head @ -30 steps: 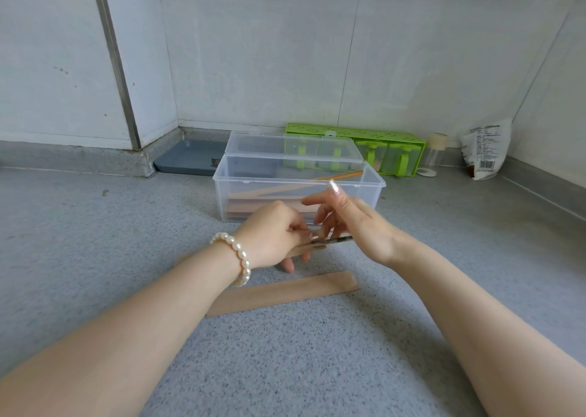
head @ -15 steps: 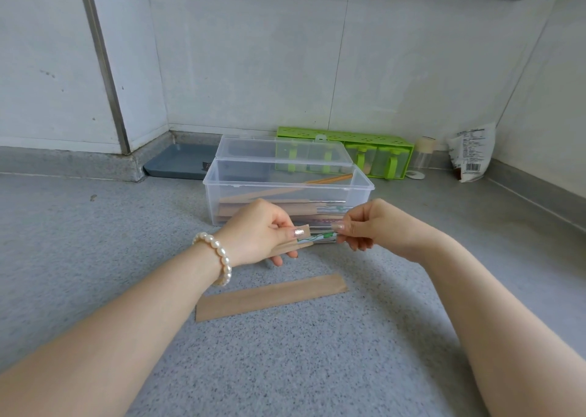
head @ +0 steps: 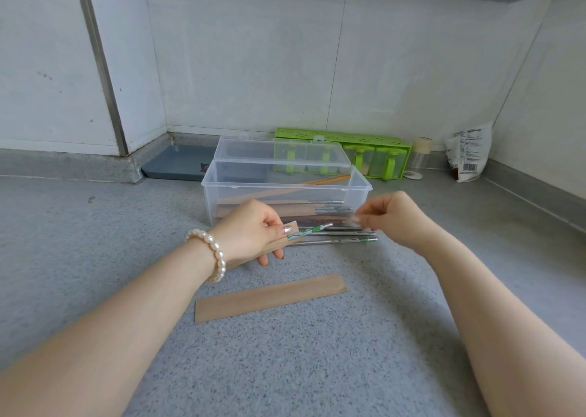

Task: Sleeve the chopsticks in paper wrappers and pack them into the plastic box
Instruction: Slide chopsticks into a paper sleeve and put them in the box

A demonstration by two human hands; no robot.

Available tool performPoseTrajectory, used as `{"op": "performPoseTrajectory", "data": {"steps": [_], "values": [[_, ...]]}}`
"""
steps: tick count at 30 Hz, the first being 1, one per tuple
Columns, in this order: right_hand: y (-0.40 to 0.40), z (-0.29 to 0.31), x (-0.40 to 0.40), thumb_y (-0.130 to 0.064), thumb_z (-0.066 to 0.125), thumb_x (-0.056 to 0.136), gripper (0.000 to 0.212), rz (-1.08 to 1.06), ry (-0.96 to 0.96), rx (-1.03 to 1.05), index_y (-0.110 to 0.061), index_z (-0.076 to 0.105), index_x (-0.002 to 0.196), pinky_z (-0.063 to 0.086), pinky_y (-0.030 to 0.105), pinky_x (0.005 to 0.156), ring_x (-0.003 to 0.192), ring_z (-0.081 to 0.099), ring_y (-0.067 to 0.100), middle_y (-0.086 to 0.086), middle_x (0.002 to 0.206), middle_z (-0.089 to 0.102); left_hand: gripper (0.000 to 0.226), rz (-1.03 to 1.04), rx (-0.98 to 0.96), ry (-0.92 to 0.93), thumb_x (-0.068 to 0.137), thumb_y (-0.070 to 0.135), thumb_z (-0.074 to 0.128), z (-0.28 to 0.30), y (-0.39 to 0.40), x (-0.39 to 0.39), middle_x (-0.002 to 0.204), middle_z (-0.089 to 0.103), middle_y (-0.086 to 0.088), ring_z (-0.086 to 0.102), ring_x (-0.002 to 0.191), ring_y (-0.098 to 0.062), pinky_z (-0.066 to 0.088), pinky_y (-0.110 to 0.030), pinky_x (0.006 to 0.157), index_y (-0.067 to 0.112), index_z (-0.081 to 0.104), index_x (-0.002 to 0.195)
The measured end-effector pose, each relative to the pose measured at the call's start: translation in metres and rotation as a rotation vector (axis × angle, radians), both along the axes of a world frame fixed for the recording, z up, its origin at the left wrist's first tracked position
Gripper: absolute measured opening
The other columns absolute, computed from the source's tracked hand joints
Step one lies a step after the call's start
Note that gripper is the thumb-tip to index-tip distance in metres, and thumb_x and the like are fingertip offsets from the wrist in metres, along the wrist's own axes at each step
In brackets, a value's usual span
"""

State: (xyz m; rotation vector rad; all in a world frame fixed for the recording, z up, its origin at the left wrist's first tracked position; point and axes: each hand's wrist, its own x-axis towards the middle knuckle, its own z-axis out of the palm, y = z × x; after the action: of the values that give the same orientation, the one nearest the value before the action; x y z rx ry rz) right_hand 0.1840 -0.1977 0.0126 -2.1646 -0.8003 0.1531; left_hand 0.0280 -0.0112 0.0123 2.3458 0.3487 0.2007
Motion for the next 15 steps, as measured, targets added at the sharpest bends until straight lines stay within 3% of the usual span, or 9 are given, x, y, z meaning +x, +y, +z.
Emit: {"op": "performPoseTrajectory", "data": {"steps": [2,7,15], "values": [[0.002,-0.008,0.005,-0.018,0.074,0.078,0.003,0.017,-0.064,-0.160,-0.016,0.071,0.077,0.048,0.026,0.068,0.068,0.057,0.014,0.006,0.078,0.068,0.017,-0.005,-0.011,0.025,0.093,0.027,0.052,0.001,0.004,0.000,0.068,0.070,0.006,0.059,0.047,-0.006,0.052,-0.030,0.059,0.018,0.061,0.082],[0.012,-0.015,0.006,-0.023,0.076,0.076,0.012,0.093,-0.114,-0.300,-0.027,0.066,0.073,0.038,0.020,0.057,0.063,0.049,0.008,-0.007,0.069,0.058,0.003,-0.060,-0.116,0.099,0.087,0.015,0.062,0.006,0.008,-0.002,0.073,0.073,0.002,0.066,0.057,-0.008,0.058,-0.038,0.068,0.013,0.063,0.088],[0.012,-0.017,0.008,-0.022,0.073,0.079,0.008,0.118,-0.095,-0.302,-0.021,0.066,0.076,0.036,0.018,0.055,0.062,0.047,0.006,-0.007,0.069,0.055,0.010,-0.125,-0.238,0.177,0.082,0.007,0.067,0.008,0.007,-0.004,0.073,0.074,-0.005,0.067,0.059,-0.014,0.056,-0.043,0.073,0.003,0.064,0.091]]}}
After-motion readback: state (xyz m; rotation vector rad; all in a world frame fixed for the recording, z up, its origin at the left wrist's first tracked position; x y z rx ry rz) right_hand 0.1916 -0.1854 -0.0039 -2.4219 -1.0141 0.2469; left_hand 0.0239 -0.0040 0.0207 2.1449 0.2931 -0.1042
